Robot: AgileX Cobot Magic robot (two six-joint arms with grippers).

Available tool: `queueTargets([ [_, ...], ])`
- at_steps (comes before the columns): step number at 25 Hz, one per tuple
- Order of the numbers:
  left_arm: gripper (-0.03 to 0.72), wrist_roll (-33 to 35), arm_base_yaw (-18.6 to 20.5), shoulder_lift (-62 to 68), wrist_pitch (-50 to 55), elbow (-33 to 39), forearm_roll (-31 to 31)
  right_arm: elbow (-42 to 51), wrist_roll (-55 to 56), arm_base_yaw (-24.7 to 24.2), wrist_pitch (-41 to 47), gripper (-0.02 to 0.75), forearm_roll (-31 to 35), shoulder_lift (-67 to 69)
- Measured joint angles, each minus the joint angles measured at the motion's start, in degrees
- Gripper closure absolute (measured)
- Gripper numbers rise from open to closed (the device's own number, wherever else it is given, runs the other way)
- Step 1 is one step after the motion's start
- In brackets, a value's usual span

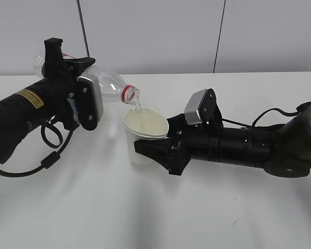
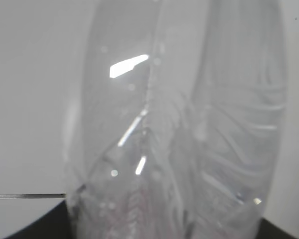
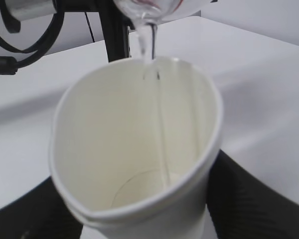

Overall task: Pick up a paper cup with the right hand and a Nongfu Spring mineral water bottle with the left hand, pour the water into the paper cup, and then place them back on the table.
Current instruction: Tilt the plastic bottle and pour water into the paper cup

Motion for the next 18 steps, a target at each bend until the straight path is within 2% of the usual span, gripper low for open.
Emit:
queueTargets([
  [18, 0.377, 1.4, 0.0, 0.0, -0.5, 0.0, 0.0, 0.0, 0.0, 0.0, 2.1, 0.243, -0.1, 0.0],
])
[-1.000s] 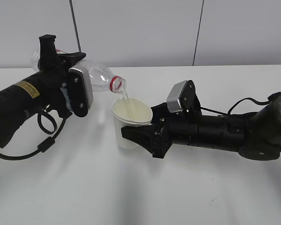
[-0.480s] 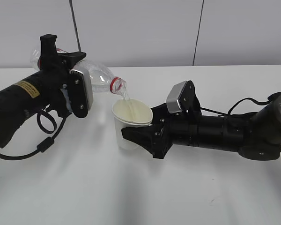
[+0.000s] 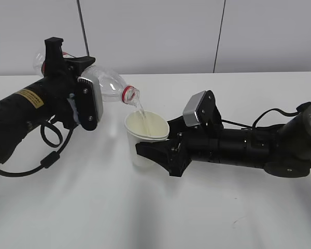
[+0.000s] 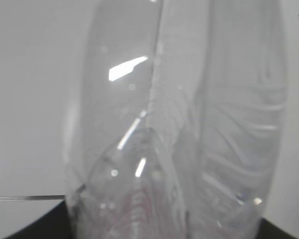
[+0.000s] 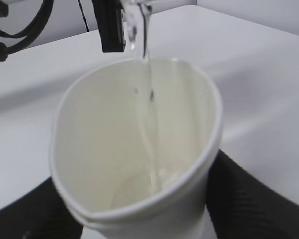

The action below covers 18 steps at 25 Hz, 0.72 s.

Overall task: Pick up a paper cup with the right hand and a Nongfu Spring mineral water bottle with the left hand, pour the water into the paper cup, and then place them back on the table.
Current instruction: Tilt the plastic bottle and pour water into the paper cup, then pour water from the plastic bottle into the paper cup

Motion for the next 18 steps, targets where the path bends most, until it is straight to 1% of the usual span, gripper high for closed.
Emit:
queueTargets([
  [18, 0.377, 1.2, 0.0, 0.0, -0.4, 0.0, -0.4, 0.0, 0.0, 0.0, 0.1, 0.244, -0.3, 0.0],
])
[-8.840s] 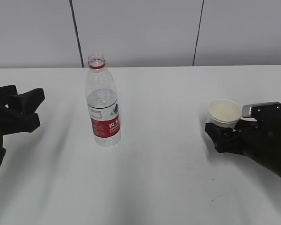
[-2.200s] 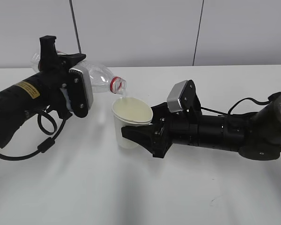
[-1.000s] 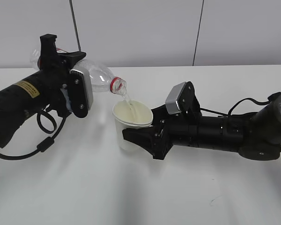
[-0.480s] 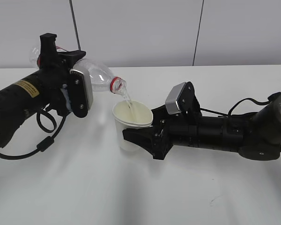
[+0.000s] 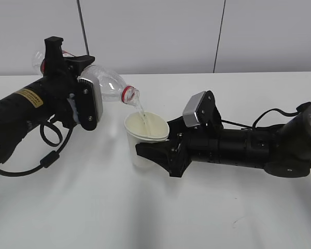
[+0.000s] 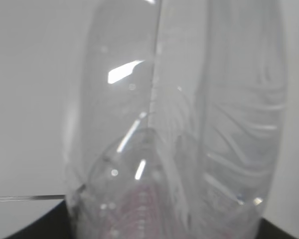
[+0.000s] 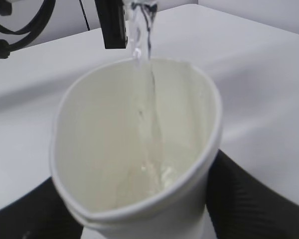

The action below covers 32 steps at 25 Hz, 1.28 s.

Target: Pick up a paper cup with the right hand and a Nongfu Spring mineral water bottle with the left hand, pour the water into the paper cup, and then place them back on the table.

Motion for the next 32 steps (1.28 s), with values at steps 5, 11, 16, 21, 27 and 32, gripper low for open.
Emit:
queueTargets([
  [5, 0.377, 0.1, 0.0, 0.0, 0.0, 0.0, -0.3, 0.0, 0.0, 0.0, 0.0, 0.244, -0.1, 0.0],
  [11, 0.377, 0.2, 0.0, 0.0, -0.1, 0.0, -0.9, 0.0, 0.0, 0.0, 0.0, 0.244, -0.1, 0.0],
  [16, 0.377, 0.2, 0.0, 0.0, -0.3, 0.0, -0.9, 0.0, 0.0, 0.0, 0.0, 0.244, -0.1, 0.0],
  [21, 0.377, 0.3, 0.0, 0.0, -0.4, 0.0, -1.0, 0.0, 0.0, 0.0, 0.1, 0.245, -0.3, 0.0],
  [27, 0.377, 0.3, 0.0, 0.0, -0.4, 0.0, -1.3, 0.0, 0.0, 0.0, 0.2, 0.245, -0.3, 0.0],
  [32, 0.377, 0.3, 0.0, 0.0, -0.4, 0.0, -1.3, 0.0, 0.0, 0.0, 0.4, 0.245, -0.4, 0.0],
])
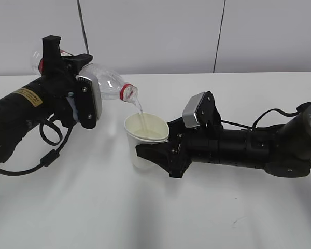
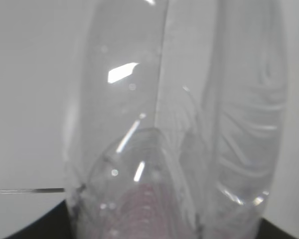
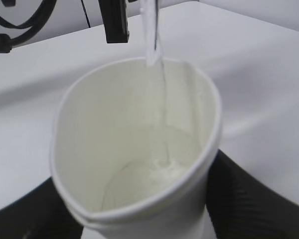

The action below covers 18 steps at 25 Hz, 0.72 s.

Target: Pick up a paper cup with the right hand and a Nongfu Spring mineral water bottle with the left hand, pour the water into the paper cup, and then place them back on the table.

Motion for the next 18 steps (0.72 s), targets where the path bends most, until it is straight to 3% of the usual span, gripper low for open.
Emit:
queueTargets([
  [18, 0.377, -4.4, 0.0, 0.0, 0.0, 0.0, -2.8, 0.0, -0.7, 0.0, 0.0, 0.245, 0.6, 0.0],
])
